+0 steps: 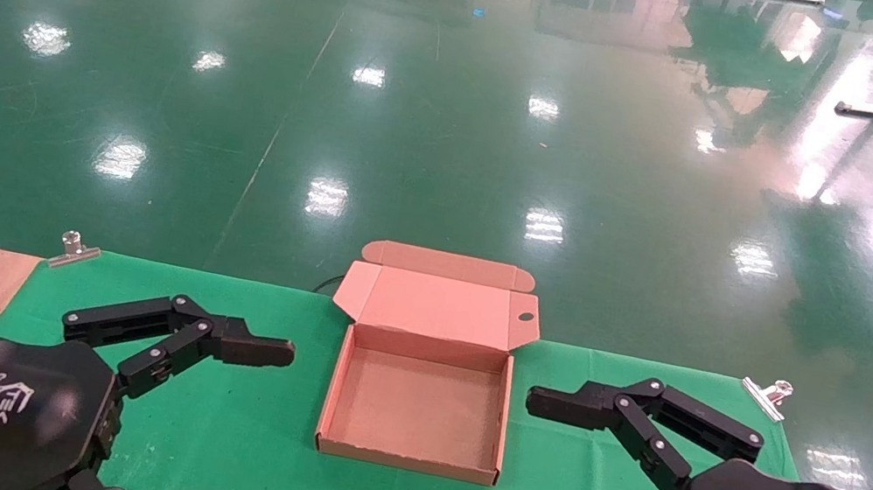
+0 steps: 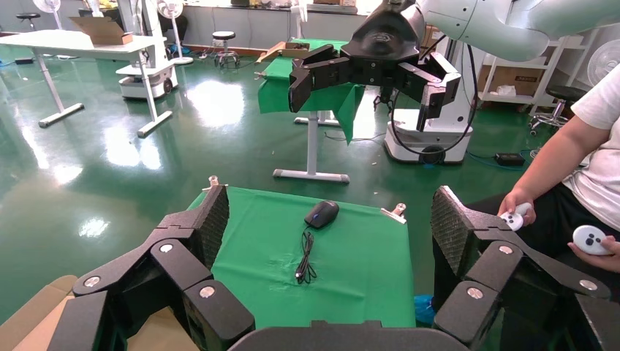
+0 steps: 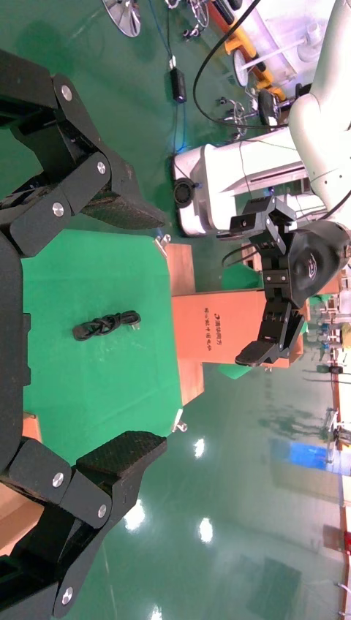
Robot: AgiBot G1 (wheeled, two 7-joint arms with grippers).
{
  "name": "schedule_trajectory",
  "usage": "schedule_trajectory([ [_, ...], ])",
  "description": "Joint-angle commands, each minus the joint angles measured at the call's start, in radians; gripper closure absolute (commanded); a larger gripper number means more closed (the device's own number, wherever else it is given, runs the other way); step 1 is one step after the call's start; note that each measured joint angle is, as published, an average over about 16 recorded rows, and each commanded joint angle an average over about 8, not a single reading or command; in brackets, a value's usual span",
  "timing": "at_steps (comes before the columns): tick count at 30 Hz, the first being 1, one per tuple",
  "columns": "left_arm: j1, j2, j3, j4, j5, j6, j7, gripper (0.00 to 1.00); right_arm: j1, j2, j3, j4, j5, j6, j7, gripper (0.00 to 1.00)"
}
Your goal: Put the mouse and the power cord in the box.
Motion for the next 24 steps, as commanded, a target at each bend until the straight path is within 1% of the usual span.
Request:
schedule_trajectory([
  [1,0.0,0.0,0.0,0.0,0.0,0.0,0.0,0.0,0.0,0.0,0.0,0.0,0.0,0.0,0.0,0.0],
  [21,0.001,0.001,0.001,-0.002,0.001,0.001,-0.001,0.0,0.0,0.0,0.0,0.001,-0.001,-0.001,0.0,0.0],
  [24,-0.002,0.011,0.013,0.0,0.019,0.004,0.0,0.0,-0.001,0.001,-0.011,0.002,-0.024,-0.004,-0.005,0.0],
])
